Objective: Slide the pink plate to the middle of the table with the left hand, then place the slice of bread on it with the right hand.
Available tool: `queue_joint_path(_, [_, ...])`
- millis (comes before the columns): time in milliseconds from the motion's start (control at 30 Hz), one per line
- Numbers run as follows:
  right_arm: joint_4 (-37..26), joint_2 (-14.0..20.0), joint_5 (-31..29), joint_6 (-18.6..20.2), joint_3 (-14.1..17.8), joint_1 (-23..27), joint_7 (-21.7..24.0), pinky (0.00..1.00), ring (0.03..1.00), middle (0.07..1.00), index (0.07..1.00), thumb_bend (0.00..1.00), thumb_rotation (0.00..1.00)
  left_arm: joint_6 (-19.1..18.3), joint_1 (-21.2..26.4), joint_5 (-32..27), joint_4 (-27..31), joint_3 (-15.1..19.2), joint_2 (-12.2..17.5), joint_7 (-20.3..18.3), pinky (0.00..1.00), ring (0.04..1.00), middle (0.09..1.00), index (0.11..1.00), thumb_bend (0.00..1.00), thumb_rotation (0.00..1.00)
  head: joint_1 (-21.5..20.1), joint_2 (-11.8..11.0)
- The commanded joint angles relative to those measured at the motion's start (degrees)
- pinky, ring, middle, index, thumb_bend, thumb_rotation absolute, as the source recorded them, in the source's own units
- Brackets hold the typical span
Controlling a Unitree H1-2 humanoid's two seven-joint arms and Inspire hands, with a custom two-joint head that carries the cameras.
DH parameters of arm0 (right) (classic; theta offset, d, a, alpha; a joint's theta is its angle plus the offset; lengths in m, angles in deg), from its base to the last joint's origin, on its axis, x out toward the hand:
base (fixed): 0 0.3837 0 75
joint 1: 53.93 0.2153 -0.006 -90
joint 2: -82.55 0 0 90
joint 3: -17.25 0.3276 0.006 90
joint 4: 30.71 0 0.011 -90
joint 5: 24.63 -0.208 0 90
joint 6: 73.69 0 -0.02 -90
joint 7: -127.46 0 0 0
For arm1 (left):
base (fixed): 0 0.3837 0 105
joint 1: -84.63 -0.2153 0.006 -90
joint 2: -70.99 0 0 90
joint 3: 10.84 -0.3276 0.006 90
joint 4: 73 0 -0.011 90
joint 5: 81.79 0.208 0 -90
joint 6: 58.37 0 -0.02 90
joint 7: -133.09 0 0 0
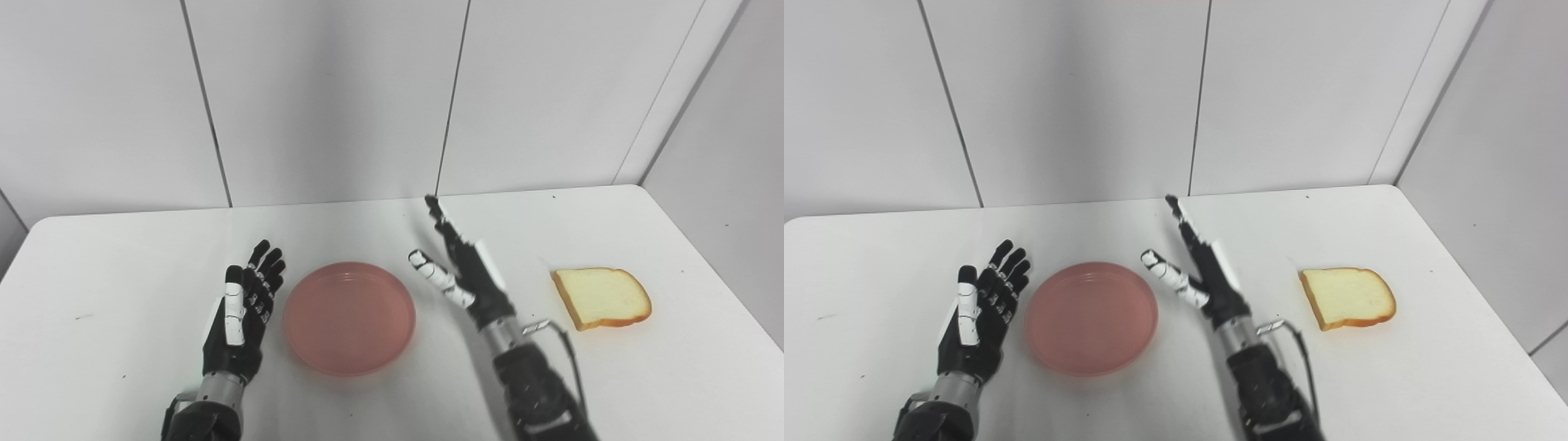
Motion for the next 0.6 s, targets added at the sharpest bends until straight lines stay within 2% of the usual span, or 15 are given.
queue_joint_path(0, [-4.24,3.47,-0.61,4.17,1.58,2.83,2.0,0.96,0.983,0.969,0.944,0.65,0.57,-1.09,-1.47,0.35,-2.68,0.2,0.52,0.17,1.0,0.958,0.942,0.93,0.81,1.0,0.06,0.06])
queue_joint_path(100, [-7.41,8.49,-1.73,8.36,3.36,3.16,4.67,0.98,0.99,0.968,0.936,0.67,0.46,-0.16,-1.38,0.65,-3.59,-0.29,0.35,-0.31,1.0,0.964,0.952,0.944,0.79,1.0,1.54,-0.52])
queue_joint_path(200, [-8.59,14.37,-3.08,11.44,5.46,2.62,7.66,0.98,0.983,0.953,0.914,0.69,0.4,-0.47,-1.63,1.14,-3.51,-0.69,-0.13,0.24,0.99,0.964,0.954,0.943,0.78,1.0,1.95,-0.76])
queue_joint_path(233, [-8.61,15.59,-4.02,12.24,6.03,2.46,8.59,0.93,0.97,0.953,0.893,0.74,0.33,-0.62,-1.69,1.24,-3.41,-0.82,-0.21,0.31,0.99,0.971,0.959,0.945,0.79,1.0,1.68,-0.77])
queue_joint_path(267, [-8.13,17.56,-4.87,12.8,6.55,2.22,10.06,0.9,0.963,0.951,0.884,0.75,0.3,-0.57,-1.71,1.47,-3.52,-0.96,-0.22,0.43,1.0,0.973,0.961,0.945,0.79,1.0,1.38,-0.85])
queue_joint_path(333, [-7.52,20.53,-4.57,13.94,7.0,1.72,11.51,0.86,0.958,0.966,0.888,0.75,0.31,-0.5,-1.84,1.94,-3.39,-1.13,-0.34,0.8,1.0,0.973,0.96,0.943,0.79,1.0,0.52,-0.55])
queue_joint_path(367, [-7.04,22.52,-3.47,14.53,6.88,1.39,12.09,0.85,0.953,0.964,0.881,0.79,0.29,-0.35,-1.94,2.19,-3.2,-1.09,-0.45,1.06,1.0,0.97,0.952,0.937,0.79,1.0,0.41,-0.49])
queue_joint_path(467, [-5.06,28.58,-1.35,16.06,6.46,0.23,14.75,0.95,0.996,0.989,0.898,0.85,0.27,-1.0,-2.77,2.76,-1.28,-0.91,-0.31,1.78,1.0,0.958,0.94,0.924,0.8,1.0,-1.72,-0.47])
queue_joint_path(567, [-4.34,33.56,0.3,17.74,5.85,-0.9,17.88,0.93,0.997,0.993,0.9,0.91,0.29,-1.86,-3.29,2.81,0.18,-0.56,0.15,2.13,1.0,0.956,0.938,0.918,0.82,1.0,-3.53,-1.0])
